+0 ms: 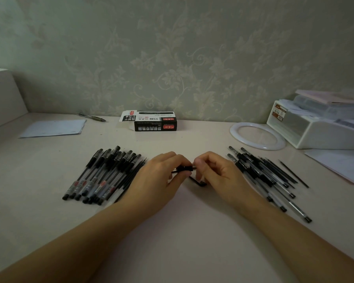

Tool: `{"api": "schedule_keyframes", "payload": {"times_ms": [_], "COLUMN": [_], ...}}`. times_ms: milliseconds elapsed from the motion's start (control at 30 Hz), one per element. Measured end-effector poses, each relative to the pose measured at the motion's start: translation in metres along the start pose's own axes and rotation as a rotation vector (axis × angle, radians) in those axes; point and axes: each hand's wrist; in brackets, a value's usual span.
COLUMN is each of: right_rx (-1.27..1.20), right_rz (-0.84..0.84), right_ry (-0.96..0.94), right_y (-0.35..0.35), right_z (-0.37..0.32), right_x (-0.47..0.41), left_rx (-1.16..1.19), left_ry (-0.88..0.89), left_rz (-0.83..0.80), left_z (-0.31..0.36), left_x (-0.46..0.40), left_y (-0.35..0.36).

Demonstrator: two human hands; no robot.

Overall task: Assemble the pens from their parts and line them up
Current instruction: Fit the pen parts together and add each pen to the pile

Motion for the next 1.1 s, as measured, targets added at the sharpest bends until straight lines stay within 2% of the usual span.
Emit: {"api": "schedule_keyframes", "payload": {"times_ms": [600, 867, 1000, 1100], "right_rx": [0.031, 0.029, 0.068, 0.259], "right_rz": [-0.055, -0.077, 0.025, 0.136], "right_ry": [-0.018, 0.014, -0.001, 0.074], "right_y": [-0.0017, -0.0030, 0.0002, -0.0030], "right_z": [0.0048, 0.0030, 0.0004, 0.0063], "right_x": [0.0011, 0.0013, 0.0012, 0.0001], "left_rx": [0.037, -0.019, -0.007, -0.014], "left_ry": [-0.006, -0.001, -0.016, -0.061], "left_rz": [-0.024, 0.007, 0.033, 0.051], "left_z": [-0.0037, -0.0009, -0.0016, -0.0057], "left_x": [0.0004, -0.0002, 0.0002, 0.0004], "left_y": [0.0015, -0.0022, -0.0010, 0.0012]}}
Point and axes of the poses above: each hand's wrist, its own x-axis away from the middle knuckle, its own y-axis out of the palm, z = x × y, and after that the axes turned 14 degrees about -z, right-handed
